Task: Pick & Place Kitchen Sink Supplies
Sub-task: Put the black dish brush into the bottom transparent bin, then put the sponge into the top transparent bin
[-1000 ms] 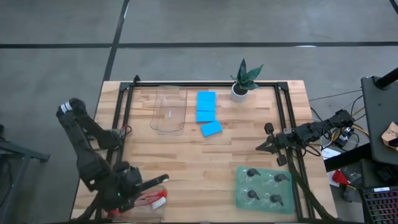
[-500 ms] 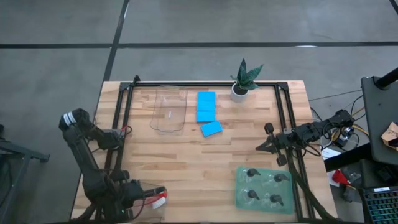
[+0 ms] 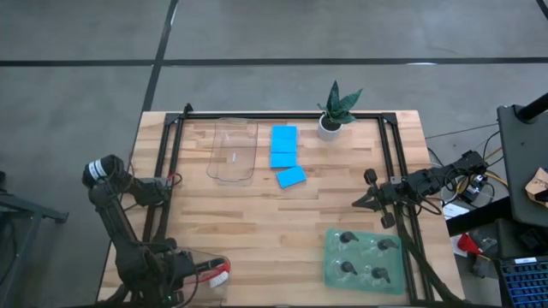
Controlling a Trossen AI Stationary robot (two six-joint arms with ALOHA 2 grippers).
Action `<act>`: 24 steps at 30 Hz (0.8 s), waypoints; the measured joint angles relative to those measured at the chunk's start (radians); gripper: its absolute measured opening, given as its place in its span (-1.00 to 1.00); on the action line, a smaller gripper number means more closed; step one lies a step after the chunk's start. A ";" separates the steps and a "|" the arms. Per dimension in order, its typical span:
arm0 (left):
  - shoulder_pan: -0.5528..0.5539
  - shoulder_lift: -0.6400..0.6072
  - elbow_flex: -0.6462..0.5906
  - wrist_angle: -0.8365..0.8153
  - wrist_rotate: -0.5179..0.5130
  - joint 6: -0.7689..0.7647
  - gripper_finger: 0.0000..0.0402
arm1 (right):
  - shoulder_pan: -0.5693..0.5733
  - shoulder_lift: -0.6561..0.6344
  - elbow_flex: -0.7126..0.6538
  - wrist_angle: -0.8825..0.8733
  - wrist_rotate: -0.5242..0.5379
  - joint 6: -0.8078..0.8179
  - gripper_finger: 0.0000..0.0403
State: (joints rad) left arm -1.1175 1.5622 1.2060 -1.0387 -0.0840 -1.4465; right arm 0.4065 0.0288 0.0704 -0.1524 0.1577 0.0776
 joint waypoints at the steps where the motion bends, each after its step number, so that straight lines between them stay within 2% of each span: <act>1: 0.000 0.001 0.000 -0.002 0.000 -0.008 -0.20 | 0.000 0.000 0.000 0.000 0.000 0.000 -0.96; 10: 0.000 -0.049 0.000 -0.002 -0.016 -0.101 0.00 | 0.000 0.000 0.000 0.000 0.000 0.000 -0.96; 18: 0.025 -0.156 0.000 -0.009 -0.281 -0.106 0.02 | 0.000 0.000 0.000 0.000 0.000 0.000 -0.96; 21: 0.056 -0.194 0.000 -0.009 -0.422 -0.105 0.02 | 0.000 0.000 0.000 0.000 0.000 0.000 -0.96; 24: 0.116 -0.222 0.000 0.012 -0.513 -0.025 0.02 | 0.000 0.000 0.000 0.000 0.000 0.000 -0.96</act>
State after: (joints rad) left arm -1.0017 1.3401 1.2057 -1.0271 -0.5972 -1.4716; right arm 0.4062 0.0288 0.0704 -0.1520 0.1577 0.0776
